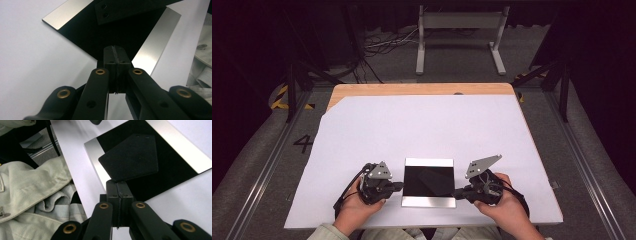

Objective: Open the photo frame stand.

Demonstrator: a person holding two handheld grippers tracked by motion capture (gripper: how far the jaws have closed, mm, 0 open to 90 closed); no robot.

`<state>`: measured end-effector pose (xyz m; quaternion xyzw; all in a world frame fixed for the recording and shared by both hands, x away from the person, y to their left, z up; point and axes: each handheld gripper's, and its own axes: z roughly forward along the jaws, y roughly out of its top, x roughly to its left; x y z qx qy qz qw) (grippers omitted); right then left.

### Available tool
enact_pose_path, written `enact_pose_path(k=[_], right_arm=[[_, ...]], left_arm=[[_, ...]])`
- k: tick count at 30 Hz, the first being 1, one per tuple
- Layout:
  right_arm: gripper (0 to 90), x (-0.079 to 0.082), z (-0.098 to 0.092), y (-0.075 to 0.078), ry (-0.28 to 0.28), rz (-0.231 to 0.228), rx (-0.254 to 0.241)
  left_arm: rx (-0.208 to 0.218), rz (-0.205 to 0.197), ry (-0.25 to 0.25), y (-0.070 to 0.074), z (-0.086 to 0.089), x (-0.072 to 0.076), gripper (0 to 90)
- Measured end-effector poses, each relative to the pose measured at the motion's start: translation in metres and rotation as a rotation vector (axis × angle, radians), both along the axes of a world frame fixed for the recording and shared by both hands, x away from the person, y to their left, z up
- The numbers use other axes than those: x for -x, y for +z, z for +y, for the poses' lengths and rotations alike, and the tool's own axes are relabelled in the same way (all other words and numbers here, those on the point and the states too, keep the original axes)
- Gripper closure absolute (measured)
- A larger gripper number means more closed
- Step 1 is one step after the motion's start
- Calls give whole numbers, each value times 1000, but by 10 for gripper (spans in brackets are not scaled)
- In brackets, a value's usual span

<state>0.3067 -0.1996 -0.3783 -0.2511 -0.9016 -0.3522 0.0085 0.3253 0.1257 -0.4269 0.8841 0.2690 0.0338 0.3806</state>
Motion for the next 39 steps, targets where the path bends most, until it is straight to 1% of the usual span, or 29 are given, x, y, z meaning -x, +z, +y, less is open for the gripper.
enact_pose_path(k=[10,25,27,31,35,39], right_arm=[[899,-2,5,8,-11,-29,-14],[899,-3,7,9,-26,-49,-2],[899,-2,7,9,-28,-47,5],[895,1,8,8,-21,-62,31],[884,2,4,9,-33,-58,48],[860,3,0,11,-40,-50,52]], left_arm=[[0,1,3,1,1,0,900],[3,0,4,1,2,1,900],[3,-2,4,1,2,1,900],[5,-7,8,1,4,1,900],[10,-9,12,3,6,1,900],[19,-8,21,4,9,1,898]])
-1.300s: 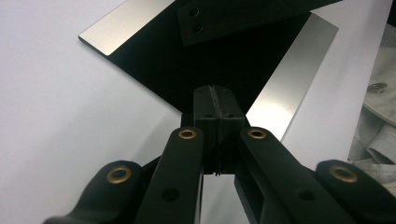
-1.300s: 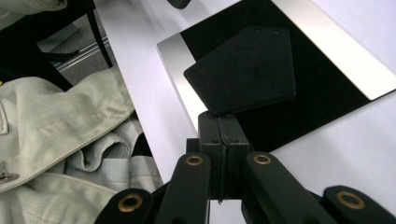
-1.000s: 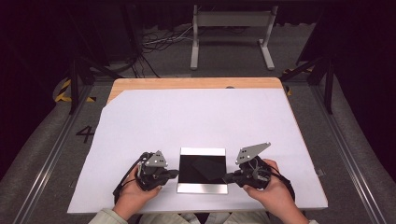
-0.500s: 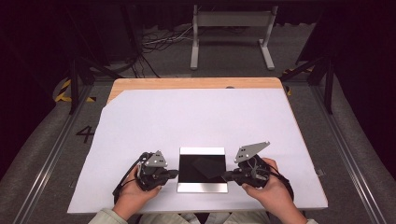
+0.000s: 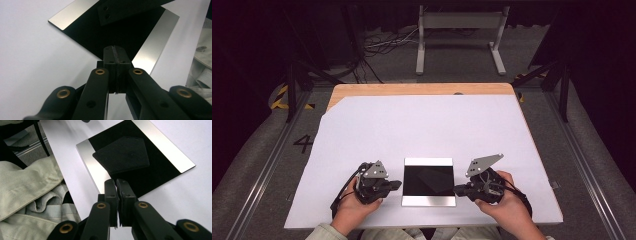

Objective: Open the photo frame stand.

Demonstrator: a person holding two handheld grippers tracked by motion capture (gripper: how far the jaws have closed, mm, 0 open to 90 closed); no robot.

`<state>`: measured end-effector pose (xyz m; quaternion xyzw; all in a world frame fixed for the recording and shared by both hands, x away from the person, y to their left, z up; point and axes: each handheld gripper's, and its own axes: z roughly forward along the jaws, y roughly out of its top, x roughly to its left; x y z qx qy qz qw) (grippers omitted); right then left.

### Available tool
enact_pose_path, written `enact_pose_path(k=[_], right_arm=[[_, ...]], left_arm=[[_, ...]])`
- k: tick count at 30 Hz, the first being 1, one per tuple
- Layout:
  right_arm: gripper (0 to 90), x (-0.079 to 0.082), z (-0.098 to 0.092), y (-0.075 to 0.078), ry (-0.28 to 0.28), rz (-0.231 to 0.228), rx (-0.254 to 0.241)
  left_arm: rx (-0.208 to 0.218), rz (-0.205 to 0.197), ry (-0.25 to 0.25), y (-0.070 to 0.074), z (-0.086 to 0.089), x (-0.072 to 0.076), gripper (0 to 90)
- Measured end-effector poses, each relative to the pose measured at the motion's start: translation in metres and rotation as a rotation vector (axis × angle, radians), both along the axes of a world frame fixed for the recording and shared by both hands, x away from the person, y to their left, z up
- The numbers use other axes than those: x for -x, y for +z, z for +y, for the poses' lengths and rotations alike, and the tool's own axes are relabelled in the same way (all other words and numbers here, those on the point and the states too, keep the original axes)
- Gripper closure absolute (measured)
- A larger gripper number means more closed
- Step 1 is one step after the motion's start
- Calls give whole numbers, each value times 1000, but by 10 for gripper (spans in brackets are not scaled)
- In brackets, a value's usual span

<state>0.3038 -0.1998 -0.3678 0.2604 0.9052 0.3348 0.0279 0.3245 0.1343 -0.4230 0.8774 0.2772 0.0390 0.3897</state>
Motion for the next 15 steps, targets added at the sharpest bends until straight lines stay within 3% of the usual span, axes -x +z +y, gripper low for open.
enact_pose_path(k=[15], right_arm=[[710,4,-8,16,-14,-21,-32]], left_arm=[[35,-23,55,8,14,-2,856]])
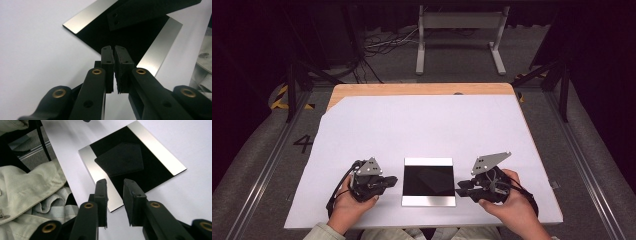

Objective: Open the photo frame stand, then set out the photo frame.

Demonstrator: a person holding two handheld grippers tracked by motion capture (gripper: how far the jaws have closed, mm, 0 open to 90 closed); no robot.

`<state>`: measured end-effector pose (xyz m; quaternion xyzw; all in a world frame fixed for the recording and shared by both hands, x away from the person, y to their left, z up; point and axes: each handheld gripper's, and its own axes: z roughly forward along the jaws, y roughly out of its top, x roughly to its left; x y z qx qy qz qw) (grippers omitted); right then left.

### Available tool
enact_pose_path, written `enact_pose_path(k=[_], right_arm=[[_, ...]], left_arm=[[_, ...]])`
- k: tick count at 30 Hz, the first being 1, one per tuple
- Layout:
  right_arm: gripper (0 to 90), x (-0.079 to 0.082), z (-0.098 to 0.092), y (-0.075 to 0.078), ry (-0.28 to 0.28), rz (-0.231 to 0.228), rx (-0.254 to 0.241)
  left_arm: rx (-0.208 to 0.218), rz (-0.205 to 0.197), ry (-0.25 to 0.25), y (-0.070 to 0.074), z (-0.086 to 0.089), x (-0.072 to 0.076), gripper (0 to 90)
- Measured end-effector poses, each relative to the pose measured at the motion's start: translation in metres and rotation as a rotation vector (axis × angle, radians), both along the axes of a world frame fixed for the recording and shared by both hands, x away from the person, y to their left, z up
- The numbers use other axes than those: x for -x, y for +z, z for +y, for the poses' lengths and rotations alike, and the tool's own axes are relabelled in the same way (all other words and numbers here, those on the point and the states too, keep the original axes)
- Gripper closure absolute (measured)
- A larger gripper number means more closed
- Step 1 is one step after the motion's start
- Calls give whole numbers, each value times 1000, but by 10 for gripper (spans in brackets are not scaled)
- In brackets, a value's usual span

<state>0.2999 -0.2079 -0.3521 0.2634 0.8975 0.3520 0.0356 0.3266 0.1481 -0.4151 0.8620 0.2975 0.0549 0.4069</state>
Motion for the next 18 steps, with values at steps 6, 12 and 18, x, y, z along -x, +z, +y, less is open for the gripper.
enact_pose_path(k=[6,12,18], right_arm=[[618,-1,-2,7,-28,-17,-38],[532,-7,0,15,-55,-18,-82],[514,-18,5,21,-62,-4,-80]], left_arm=[[14,-8,34,3,9,-3,838],[20,-19,61,5,16,-3,822],[24,-21,74,6,20,-4,812]])
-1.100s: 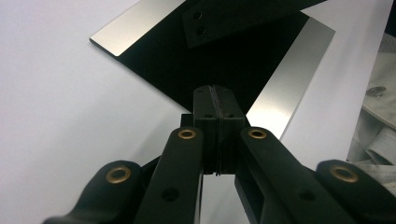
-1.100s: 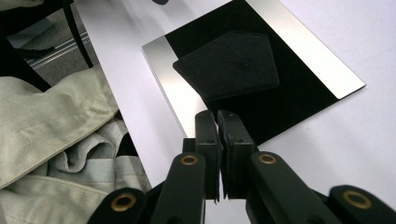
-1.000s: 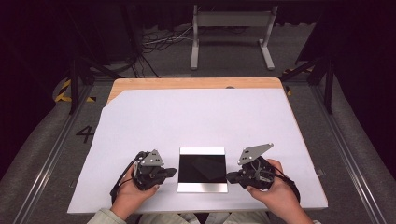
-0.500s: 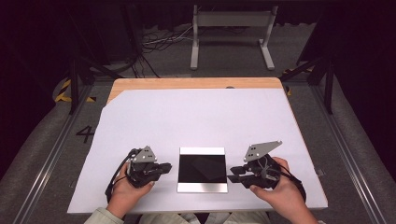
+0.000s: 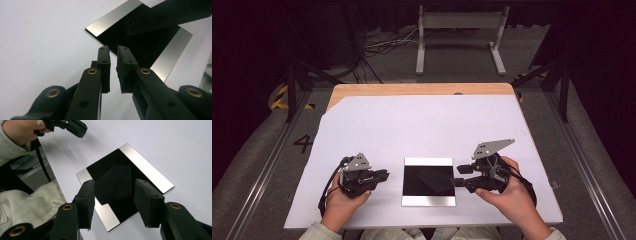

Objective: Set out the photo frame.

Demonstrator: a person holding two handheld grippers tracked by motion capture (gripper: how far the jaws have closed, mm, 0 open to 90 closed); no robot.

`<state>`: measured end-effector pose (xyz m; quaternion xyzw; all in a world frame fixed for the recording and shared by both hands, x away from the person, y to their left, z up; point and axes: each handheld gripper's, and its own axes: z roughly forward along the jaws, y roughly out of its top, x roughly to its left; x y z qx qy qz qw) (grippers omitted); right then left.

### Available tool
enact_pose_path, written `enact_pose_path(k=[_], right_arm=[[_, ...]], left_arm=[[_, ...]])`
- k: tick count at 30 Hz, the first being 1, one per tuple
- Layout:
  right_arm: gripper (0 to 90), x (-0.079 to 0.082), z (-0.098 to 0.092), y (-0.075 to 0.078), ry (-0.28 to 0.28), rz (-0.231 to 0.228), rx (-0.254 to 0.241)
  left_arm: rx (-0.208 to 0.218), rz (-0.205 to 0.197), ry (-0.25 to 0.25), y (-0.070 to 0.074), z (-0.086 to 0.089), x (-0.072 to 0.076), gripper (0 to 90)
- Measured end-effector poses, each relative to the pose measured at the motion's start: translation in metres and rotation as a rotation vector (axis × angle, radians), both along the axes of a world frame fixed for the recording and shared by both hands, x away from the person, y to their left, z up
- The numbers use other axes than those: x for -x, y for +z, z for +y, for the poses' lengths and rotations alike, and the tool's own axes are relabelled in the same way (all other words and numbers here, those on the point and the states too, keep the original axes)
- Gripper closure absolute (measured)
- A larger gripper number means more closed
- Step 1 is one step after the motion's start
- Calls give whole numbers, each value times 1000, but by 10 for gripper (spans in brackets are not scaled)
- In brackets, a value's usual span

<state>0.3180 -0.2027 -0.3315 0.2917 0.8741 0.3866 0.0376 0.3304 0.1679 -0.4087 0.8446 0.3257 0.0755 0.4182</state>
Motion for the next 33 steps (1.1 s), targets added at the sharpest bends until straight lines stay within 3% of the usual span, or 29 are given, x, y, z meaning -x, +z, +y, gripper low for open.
enact_pose_path(k=[19,24,33], right_arm=[[489,-35,19,-1,-45,28,60],[492,-44,26,-4,-54,104,72],[493,-53,35,-16,-46,178,89]], left_arm=[[-4,7,17,-1,5,2,800],[-10,6,16,-2,5,2,799],[-11,9,17,-2,5,2,797]])
